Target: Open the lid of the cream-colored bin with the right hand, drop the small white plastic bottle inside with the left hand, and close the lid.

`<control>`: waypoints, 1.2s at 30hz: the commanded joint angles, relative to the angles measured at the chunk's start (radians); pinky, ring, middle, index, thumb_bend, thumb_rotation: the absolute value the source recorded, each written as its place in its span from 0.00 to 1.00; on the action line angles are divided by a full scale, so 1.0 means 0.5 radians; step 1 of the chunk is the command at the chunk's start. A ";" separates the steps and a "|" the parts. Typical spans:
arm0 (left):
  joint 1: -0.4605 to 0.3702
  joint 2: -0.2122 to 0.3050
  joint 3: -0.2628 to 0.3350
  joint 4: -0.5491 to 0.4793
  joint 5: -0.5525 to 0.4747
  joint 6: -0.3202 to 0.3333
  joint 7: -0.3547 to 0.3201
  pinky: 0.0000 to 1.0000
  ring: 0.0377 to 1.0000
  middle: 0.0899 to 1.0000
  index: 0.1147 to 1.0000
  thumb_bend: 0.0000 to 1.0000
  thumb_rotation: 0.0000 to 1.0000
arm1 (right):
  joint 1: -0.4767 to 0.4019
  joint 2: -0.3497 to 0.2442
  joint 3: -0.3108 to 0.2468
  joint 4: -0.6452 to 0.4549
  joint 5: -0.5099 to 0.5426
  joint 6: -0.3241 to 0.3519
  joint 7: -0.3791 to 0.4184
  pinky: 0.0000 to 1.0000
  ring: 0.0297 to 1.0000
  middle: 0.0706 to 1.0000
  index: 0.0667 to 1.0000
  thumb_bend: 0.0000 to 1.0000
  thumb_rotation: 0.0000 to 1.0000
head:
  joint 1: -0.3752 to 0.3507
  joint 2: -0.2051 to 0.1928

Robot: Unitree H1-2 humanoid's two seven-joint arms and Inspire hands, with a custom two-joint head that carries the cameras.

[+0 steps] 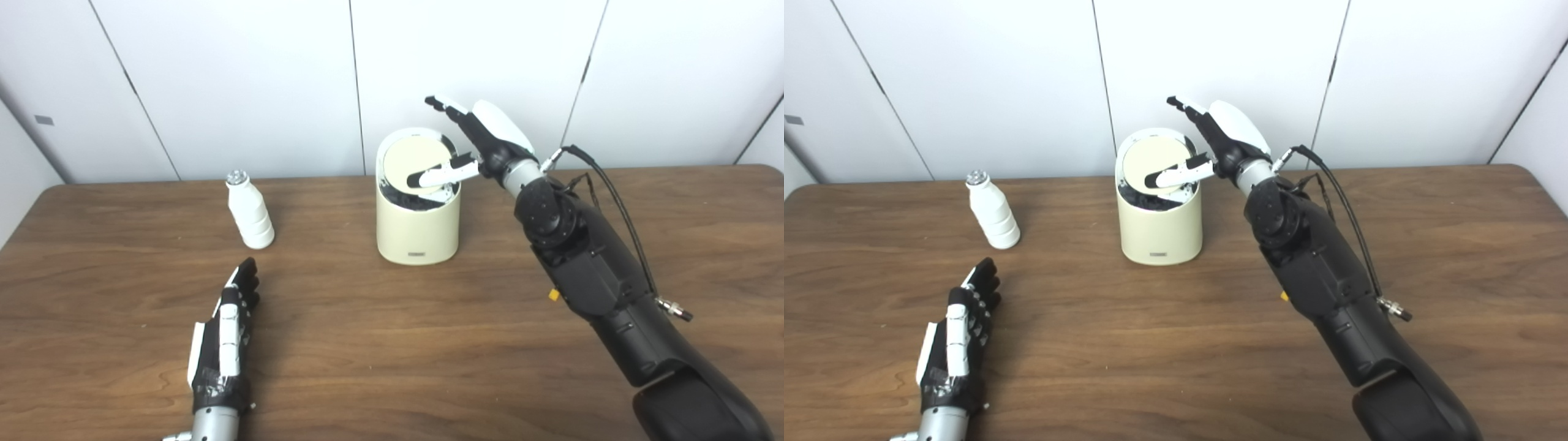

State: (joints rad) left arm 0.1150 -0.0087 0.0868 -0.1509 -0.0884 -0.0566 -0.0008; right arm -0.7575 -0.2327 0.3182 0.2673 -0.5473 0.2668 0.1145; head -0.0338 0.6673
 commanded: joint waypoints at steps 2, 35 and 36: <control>0.015 -0.031 -0.028 0.036 0.004 -0.024 0.005 0.98 0.96 0.94 0.92 0.61 1.00 | -0.030 -0.051 0.033 0.003 -0.114 0.000 -0.025 0.92 0.96 0.94 0.93 0.88 0.25 | -0.002 0.005; 0.022 0.012 -0.021 0.031 -0.007 -0.030 -0.014 0.98 0.96 0.96 0.94 0.61 1.00 | 0.098 0.125 -0.763 -0.259 2.620 0.406 -0.483 1.00 1.00 1.00 0.95 0.60 1.00 | -0.033 -0.002; 0.022 0.013 -0.021 0.029 -0.010 -0.026 -0.015 0.98 0.97 0.96 0.94 0.62 1.00 | 0.130 0.102 -0.747 -0.297 2.668 0.406 -0.520 1.00 1.00 1.00 0.95 0.60 1.00 | -0.034 0.001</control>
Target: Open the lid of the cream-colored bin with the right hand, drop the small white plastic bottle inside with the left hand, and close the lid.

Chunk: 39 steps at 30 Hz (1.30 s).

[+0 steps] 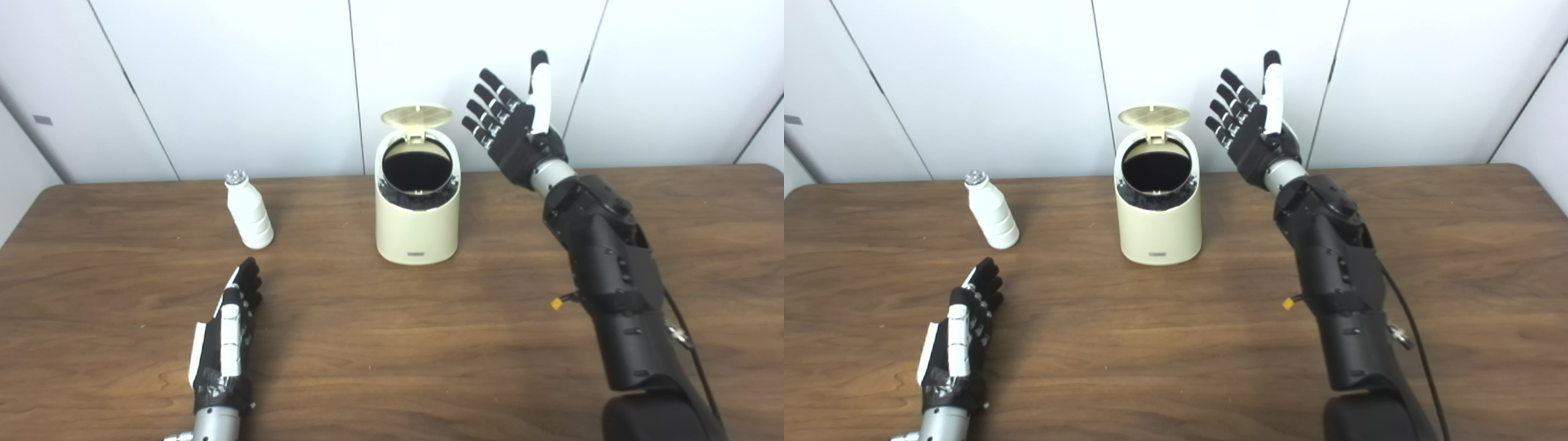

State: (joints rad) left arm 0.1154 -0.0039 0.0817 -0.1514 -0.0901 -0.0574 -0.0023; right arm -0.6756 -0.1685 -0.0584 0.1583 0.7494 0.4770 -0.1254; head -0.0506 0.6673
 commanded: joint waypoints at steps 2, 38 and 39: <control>0.022 0.005 -0.009 0.023 -0.018 -0.016 -0.015 0.99 0.97 0.96 0.94 0.62 1.00 | 0.024 -0.067 0.035 -0.148 0.153 -0.014 -0.097 1.00 1.00 1.00 0.95 0.59 1.00 | -0.004 -0.003; 0.008 0.084 0.010 0.015 -0.032 -0.004 -0.030 1.00 0.99 0.97 0.95 0.65 1.00 | 1.244 -0.170 -0.143 -0.659 -0.654 -0.628 0.365 1.00 1.00 0.96 0.92 0.68 0.92 | -0.015 0.026; 0.009 0.084 0.012 0.013 -0.034 -0.002 -0.028 1.00 0.99 0.97 0.95 0.65 1.00 | 1.266 -0.161 -0.147 -0.659 -0.671 -0.650 0.375 1.00 1.00 0.96 0.92 0.69 0.91 | -0.010 0.035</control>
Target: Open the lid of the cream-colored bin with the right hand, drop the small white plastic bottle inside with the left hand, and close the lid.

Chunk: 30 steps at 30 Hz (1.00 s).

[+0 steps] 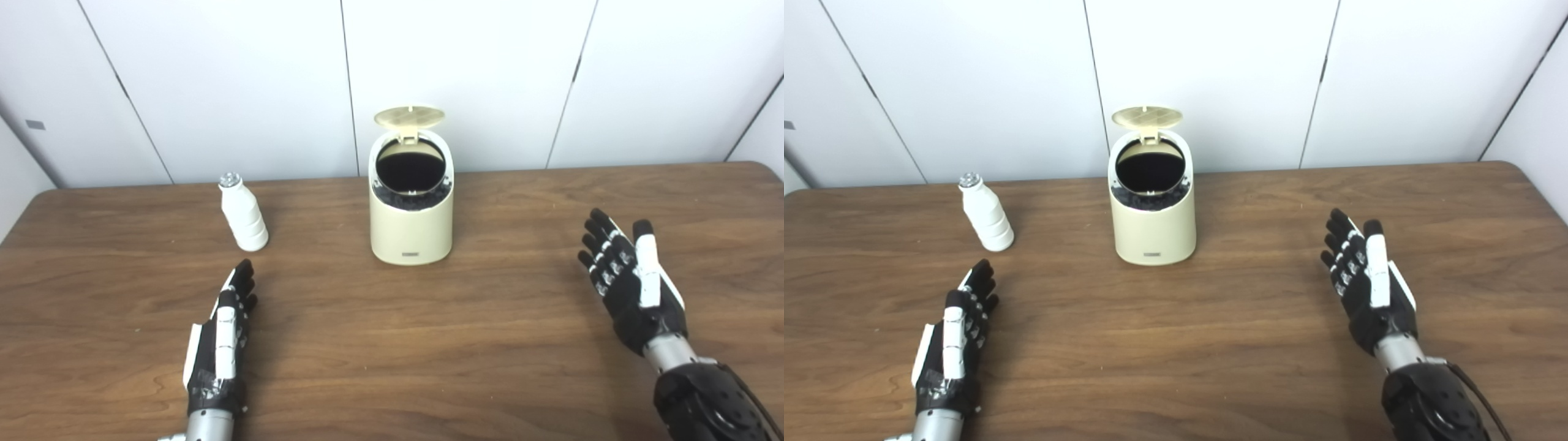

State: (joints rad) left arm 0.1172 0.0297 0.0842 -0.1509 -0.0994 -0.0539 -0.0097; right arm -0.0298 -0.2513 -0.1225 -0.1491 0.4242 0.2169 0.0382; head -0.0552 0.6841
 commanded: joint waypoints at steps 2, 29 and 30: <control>0.008 0.020 0.010 0.005 -0.020 -0.005 -0.013 1.00 0.99 0.97 0.95 0.64 1.00 | 0.008 0.029 -0.032 -0.033 -0.043 -0.188 0.069 1.00 0.99 0.96 0.92 0.69 0.90 | -0.003 0.000; 0.048 -0.049 -0.039 -0.054 0.039 0.033 0.025 0.99 0.98 0.96 0.94 0.64 0.98 | 0.090 0.100 -0.074 0.264 -0.394 -0.776 0.133 1.00 0.98 0.96 0.94 0.62 0.97 | 0.472 -0.015; 0.052 -0.054 -0.040 -0.058 0.040 0.033 0.027 0.98 0.98 0.96 0.94 0.64 0.98 | 0.093 0.103 -0.071 0.252 -0.398 -0.768 0.129 1.00 0.98 0.96 0.95 0.62 0.97 | 0.508 -0.026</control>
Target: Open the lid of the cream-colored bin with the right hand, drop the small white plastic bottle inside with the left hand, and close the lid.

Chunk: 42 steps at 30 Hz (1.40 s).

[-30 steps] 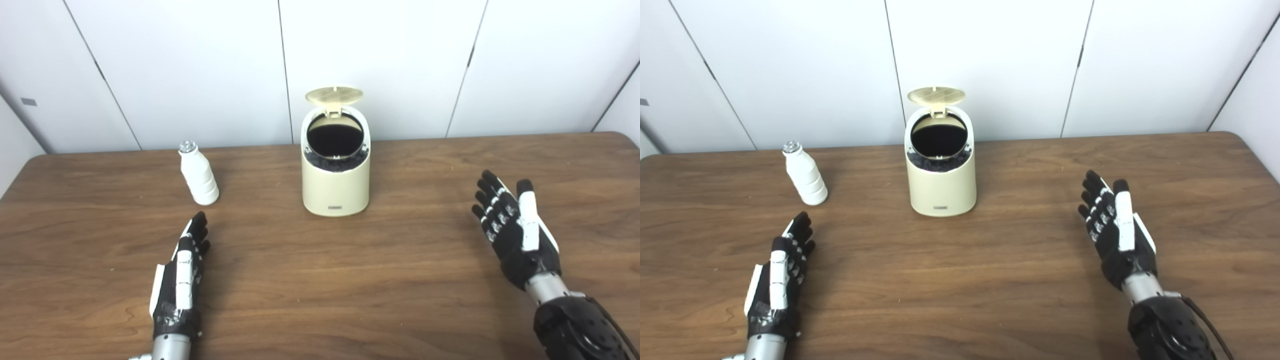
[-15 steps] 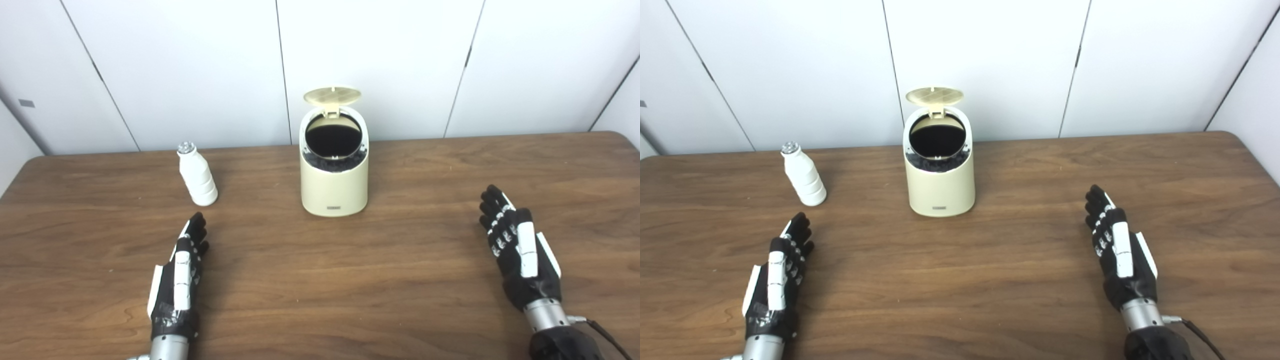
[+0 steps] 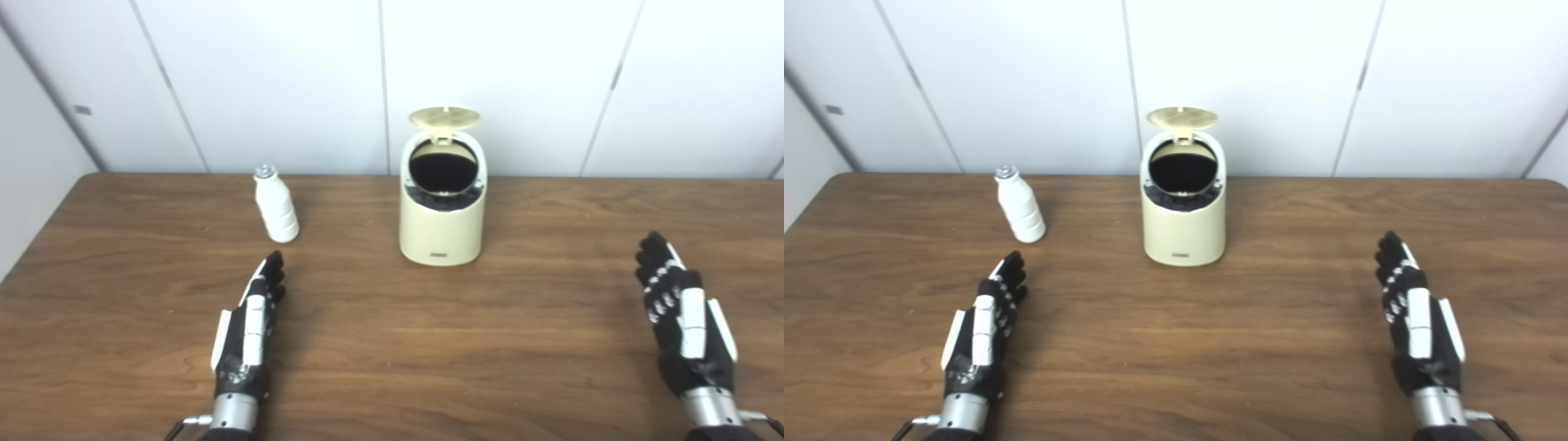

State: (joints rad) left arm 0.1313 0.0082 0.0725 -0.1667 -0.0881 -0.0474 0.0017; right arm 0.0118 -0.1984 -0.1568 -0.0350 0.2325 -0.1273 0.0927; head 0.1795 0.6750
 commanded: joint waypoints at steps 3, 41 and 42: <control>0.034 -0.022 -0.020 -0.026 0.020 0.016 0.007 0.97 0.97 0.95 0.93 0.62 0.98 | 0.017 0.018 0.004 -0.035 -0.025 -0.036 0.003 1.00 0.97 0.96 0.94 0.61 0.96 | 0.136 -0.033; -0.326 0.208 0.003 -0.462 1.005 0.579 0.131 0.83 0.93 0.91 0.92 0.93 0.44 | 0.063 0.099 0.066 -0.445 -0.243 0.310 -0.095 0.99 0.97 0.94 0.93 0.56 0.95 | 0.122 -0.059; -0.351 0.229 -0.008 -0.455 1.070 0.640 0.124 0.82 0.92 0.91 0.92 0.94 0.45 | 0.064 0.095 0.066 -0.439 -0.248 0.303 -0.092 0.99 0.97 0.94 0.93 0.57 0.94 | 0.123 -0.058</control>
State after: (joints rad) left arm -0.0002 0.1028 0.0743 -0.3764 0.4006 0.2537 0.0645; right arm 0.0631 -0.1337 -0.1238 -0.2321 0.1154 0.0798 0.0380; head 0.2408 0.6443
